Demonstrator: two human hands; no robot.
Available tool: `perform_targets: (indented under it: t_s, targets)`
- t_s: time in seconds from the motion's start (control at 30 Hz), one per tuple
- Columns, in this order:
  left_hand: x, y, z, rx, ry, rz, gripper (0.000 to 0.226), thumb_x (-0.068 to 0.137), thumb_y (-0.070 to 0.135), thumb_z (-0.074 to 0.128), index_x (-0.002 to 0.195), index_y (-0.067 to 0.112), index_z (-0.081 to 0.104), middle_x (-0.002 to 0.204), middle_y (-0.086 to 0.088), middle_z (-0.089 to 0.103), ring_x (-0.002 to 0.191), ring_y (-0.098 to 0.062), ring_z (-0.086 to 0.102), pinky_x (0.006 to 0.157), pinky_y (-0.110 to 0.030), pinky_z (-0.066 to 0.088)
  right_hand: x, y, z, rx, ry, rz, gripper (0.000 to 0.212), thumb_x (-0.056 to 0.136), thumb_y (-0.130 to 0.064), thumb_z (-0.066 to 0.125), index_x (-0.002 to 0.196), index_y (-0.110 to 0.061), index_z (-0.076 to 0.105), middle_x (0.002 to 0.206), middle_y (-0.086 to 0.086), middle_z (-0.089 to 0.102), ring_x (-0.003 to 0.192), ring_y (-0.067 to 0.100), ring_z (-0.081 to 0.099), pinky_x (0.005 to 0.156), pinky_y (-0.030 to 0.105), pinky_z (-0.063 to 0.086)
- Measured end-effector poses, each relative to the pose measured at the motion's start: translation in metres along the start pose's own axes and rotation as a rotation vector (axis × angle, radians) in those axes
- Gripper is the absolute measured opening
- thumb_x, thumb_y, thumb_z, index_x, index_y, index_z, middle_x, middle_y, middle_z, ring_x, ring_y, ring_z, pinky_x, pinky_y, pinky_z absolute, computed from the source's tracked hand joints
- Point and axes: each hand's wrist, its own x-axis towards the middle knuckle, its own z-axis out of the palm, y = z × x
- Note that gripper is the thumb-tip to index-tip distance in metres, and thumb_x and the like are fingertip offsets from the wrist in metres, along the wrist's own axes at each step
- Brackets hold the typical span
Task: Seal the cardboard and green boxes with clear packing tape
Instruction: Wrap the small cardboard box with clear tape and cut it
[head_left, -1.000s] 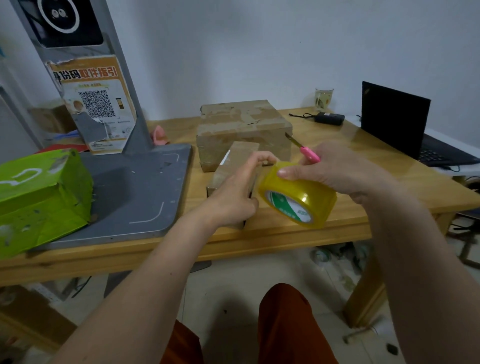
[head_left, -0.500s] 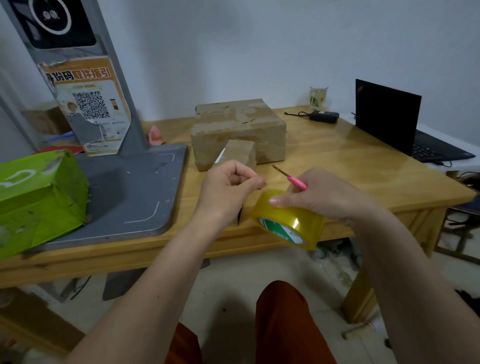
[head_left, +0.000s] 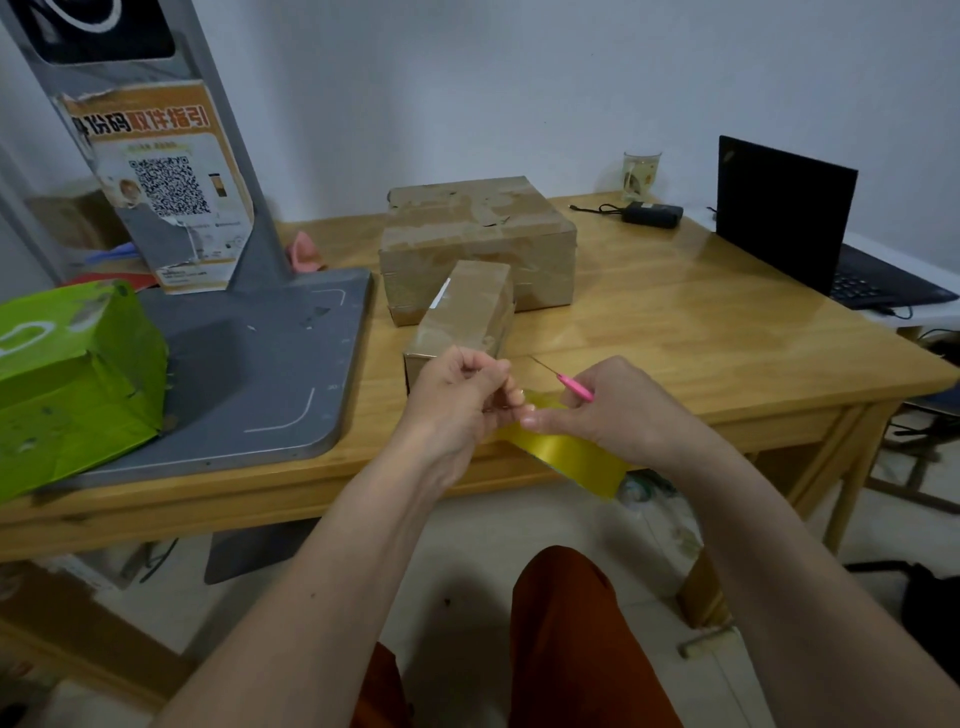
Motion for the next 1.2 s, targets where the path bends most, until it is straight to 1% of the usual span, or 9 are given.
perform_targets:
  t_s: [0.13, 0.23, 0.37, 0.63, 0.73, 0.8, 0.9, 1.1, 1.2]
  targets:
    - [0.003, 0.003, -0.006, -0.087, -0.001, -0.058, 0.022, 0.096, -0.003, 0.051, 0.076, 0.005, 0.049, 0.063, -0.008, 0.054, 0.057, -0.015, 0.057, 0.056, -0.028, 0.057, -0.001, 0.001, 0.007, 0.132, -0.039, -0.024, 0.056, 0.07, -0.044, 0.081, 0.076, 0.008, 0.061, 0.062, 0.009, 0.05, 0.056, 0.019, 0.044, 0.056, 0.034, 0.036]
    - [0.007, 0.004, -0.012, -0.154, 0.05, -0.091, 0.022, 0.097, -0.003, 0.05, 0.076, 0.005, 0.049, 0.063, -0.009, 0.054, 0.058, -0.015, 0.056, 0.055, -0.026, 0.057, -0.004, 0.002, 0.004, 0.201, -0.201, -0.063, 0.04, 0.07, -0.03, 0.084, 0.096, -0.003, 0.07, 0.087, 0.013, 0.072, 0.076, 0.021, 0.068, 0.071, 0.036, 0.055]
    - [0.008, 0.005, -0.018, -0.197, 0.078, -0.125, 0.02, 0.098, -0.001, 0.049, 0.078, 0.004, 0.05, 0.066, -0.01, 0.051, 0.06, -0.017, 0.053, 0.051, -0.023, 0.054, -0.01, 0.006, 0.006, 0.192, -0.392, -0.086, 0.025, 0.071, -0.017, 0.083, 0.088, -0.014, 0.065, 0.072, -0.005, 0.063, 0.06, -0.002, 0.059, 0.056, 0.013, 0.047]
    - [-0.006, 0.017, -0.016, -0.211, 0.038, -0.174, 0.021, 0.096, 0.0, 0.052, 0.077, 0.006, 0.05, 0.068, -0.008, 0.05, 0.061, -0.015, 0.049, 0.042, -0.018, 0.042, -0.004, 0.012, 0.002, 0.176, -0.265, -0.007, 0.042, 0.065, -0.024, 0.088, 0.091, 0.004, 0.07, 0.077, 0.014, 0.071, 0.063, 0.011, 0.064, 0.056, 0.02, 0.05]
    - [-0.009, 0.019, -0.022, 0.08, 0.057, -0.1, 0.014, 0.091, 0.011, 0.065, 0.085, 0.01, 0.052, 0.074, -0.004, 0.054, 0.065, -0.013, 0.05, 0.05, -0.02, 0.04, -0.004, 0.011, 0.004, 0.135, -0.236, 0.007, 0.049, 0.063, -0.028, 0.089, 0.091, 0.006, 0.069, 0.08, 0.019, 0.07, 0.066, 0.017, 0.063, 0.061, 0.028, 0.049]
    - [-0.01, 0.019, -0.026, 0.446, 0.046, -0.058, 0.029, 0.081, 0.018, 0.077, 0.099, 0.014, 0.054, 0.085, -0.001, 0.058, 0.075, -0.011, 0.055, 0.06, -0.022, 0.042, -0.003, 0.01, 0.006, 0.113, -0.225, 0.014, 0.055, 0.061, -0.032, 0.09, 0.086, 0.01, 0.065, 0.07, 0.018, 0.061, 0.064, 0.021, 0.057, 0.06, 0.032, 0.044]
    - [-0.013, 0.014, -0.025, 0.851, 0.027, -0.027, 0.043, 0.076, 0.022, 0.082, 0.11, 0.022, 0.054, 0.089, 0.005, 0.054, 0.08, -0.006, 0.051, 0.064, -0.019, 0.04, -0.003, 0.009, 0.009, 0.042, -0.22, 0.028, 0.049, 0.058, -0.04, 0.089, 0.075, -0.004, 0.062, 0.065, 0.009, 0.048, 0.061, 0.02, 0.045, 0.058, 0.033, 0.035]
    - [-0.016, 0.007, -0.019, 1.098, 0.024, 0.177, 0.004, 0.083, 0.024, 0.077, 0.084, 0.026, 0.074, 0.08, 0.01, 0.054, 0.074, -0.006, 0.049, 0.059, -0.009, 0.034, -0.006, 0.008, 0.008, -0.03, -0.21, 0.026, 0.054, 0.059, -0.04, 0.09, 0.059, -0.015, 0.042, 0.055, -0.001, 0.03, 0.052, 0.013, 0.029, 0.052, 0.031, 0.024]
    - [-0.017, 0.006, -0.015, 1.105, 0.045, 0.233, 0.006, 0.083, 0.023, 0.077, 0.083, 0.028, 0.073, 0.097, 0.006, 0.049, 0.086, -0.006, 0.048, 0.076, -0.015, 0.037, -0.007, 0.008, 0.003, -0.028, -0.202, 0.001, 0.053, 0.059, -0.041, 0.09, 0.061, -0.013, 0.045, 0.057, 0.002, 0.033, 0.054, 0.016, 0.031, 0.053, 0.031, 0.025]
